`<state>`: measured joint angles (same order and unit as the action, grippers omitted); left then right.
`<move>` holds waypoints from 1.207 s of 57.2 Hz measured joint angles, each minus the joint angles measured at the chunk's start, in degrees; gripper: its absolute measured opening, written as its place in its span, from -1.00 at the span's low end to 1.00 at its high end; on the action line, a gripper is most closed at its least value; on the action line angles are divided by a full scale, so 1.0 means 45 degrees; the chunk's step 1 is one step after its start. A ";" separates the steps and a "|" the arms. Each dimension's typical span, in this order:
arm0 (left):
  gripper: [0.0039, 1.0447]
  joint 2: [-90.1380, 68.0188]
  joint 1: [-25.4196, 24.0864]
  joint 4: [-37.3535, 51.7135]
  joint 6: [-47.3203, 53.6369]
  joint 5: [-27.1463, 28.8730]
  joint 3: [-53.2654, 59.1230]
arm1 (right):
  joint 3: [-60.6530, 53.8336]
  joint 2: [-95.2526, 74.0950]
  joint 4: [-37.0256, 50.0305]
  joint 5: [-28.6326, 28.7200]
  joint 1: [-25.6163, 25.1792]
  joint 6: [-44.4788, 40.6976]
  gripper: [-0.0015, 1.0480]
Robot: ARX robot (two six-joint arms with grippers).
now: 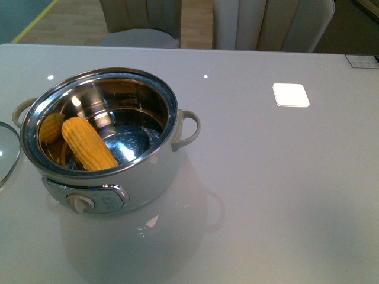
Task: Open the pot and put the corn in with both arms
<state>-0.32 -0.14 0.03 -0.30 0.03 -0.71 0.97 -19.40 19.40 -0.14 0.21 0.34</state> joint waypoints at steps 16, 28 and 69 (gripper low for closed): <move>0.87 0.0000 0.0000 0.0000 0.0000 0.0000 0.0000 | 0.0000 0.1389 -0.1384 0.0000 0.0000 0.0000 -0.96; 0.87 0.0000 0.0000 0.0000 0.0000 -0.0005 0.0000 | 0.0000 0.2050 -0.2040 -0.0005 0.0000 0.0000 -0.96; 0.87 0.0000 0.0000 0.0000 0.0000 0.0000 0.0000 | 0.0000 0.4231 -0.4289 0.0019 -0.0005 -0.0005 -0.96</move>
<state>-0.32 -0.14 0.03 -0.30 0.03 -0.71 0.97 -0.36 0.10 -0.05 0.19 0.32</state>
